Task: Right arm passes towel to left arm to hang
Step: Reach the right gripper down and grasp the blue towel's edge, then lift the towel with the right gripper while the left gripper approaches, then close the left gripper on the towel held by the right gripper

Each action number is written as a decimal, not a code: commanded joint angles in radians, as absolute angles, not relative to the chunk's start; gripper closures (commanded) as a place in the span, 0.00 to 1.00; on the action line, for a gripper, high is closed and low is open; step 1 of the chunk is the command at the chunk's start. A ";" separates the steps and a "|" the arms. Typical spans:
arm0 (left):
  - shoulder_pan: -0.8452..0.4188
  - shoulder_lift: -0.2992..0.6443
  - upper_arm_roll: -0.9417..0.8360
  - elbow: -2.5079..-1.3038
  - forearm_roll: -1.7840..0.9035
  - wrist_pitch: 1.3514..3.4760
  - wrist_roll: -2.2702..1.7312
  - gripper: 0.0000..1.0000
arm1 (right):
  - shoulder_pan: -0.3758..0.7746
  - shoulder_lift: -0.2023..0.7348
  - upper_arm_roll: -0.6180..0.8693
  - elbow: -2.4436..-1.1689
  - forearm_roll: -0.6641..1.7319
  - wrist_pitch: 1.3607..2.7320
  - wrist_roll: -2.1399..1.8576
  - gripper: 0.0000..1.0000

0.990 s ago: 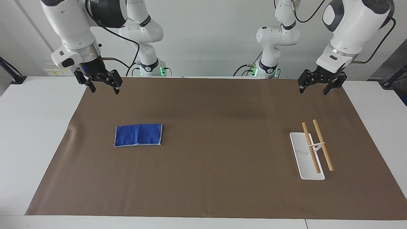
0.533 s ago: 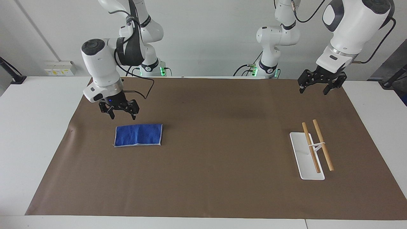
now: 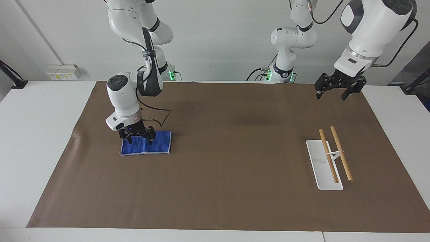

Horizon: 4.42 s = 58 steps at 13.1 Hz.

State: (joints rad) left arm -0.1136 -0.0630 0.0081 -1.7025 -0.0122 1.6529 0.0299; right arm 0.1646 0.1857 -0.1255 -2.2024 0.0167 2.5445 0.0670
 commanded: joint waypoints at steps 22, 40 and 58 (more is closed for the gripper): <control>-0.107 -0.084 0.002 -1.721 0.011 1.644 0.017 0.00 | 0.166 0.203 -0.094 -2.156 0.164 2.519 -0.035 1.00; -0.107 -0.083 -0.011 -1.727 -0.069 1.715 -0.044 0.00 | 0.173 0.084 0.130 -1.894 1.398 2.336 0.014 1.00; -0.485 -0.092 -0.015 -1.963 -0.637 2.584 -1.278 0.00 | 0.275 0.057 0.158 -1.917 1.752 2.421 0.133 1.00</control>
